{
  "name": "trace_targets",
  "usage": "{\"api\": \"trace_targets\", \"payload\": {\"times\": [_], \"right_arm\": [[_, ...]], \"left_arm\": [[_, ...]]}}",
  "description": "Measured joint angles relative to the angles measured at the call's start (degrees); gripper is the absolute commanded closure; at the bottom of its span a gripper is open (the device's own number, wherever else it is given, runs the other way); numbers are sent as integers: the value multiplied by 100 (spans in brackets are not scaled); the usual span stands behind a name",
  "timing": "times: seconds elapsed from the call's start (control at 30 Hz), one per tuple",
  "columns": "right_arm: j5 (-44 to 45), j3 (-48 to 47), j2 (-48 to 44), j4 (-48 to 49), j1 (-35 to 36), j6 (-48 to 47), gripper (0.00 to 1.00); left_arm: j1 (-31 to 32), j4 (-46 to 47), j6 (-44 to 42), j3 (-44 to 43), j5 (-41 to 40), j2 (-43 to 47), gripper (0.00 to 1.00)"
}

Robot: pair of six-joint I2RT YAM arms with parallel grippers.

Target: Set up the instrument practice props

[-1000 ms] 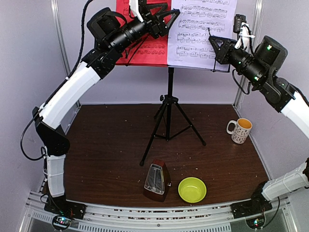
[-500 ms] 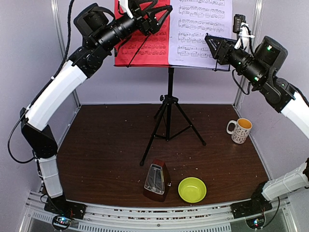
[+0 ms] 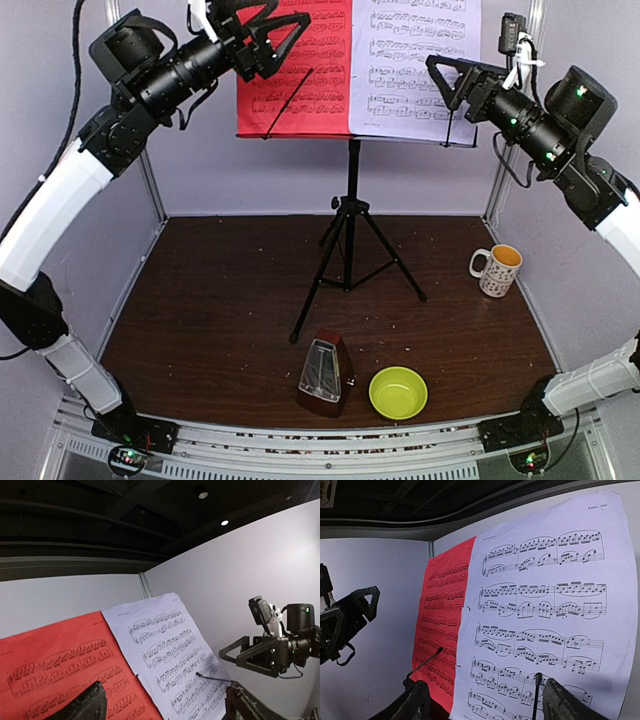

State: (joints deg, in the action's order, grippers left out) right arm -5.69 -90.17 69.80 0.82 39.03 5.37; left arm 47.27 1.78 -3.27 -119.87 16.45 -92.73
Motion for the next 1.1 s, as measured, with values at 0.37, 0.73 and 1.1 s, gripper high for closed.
{"api": "trace_targets", "payload": {"times": [0.37, 0.73, 1.1], "right_arm": [[-793, 328, -990, -785, 0, -92, 21], [-1432, 1718, -2028, -1864, 195, 157, 20], [-1738, 2382, -1596, -3126, 1069, 273, 12]], "left_arm": [[-262, -824, 356, 2942, -612, 2389, 12], [-297, -1692, 999, 5593, -898, 3991, 2], [-238, -2166, 1425, 7359, -984, 4489, 2]]}}
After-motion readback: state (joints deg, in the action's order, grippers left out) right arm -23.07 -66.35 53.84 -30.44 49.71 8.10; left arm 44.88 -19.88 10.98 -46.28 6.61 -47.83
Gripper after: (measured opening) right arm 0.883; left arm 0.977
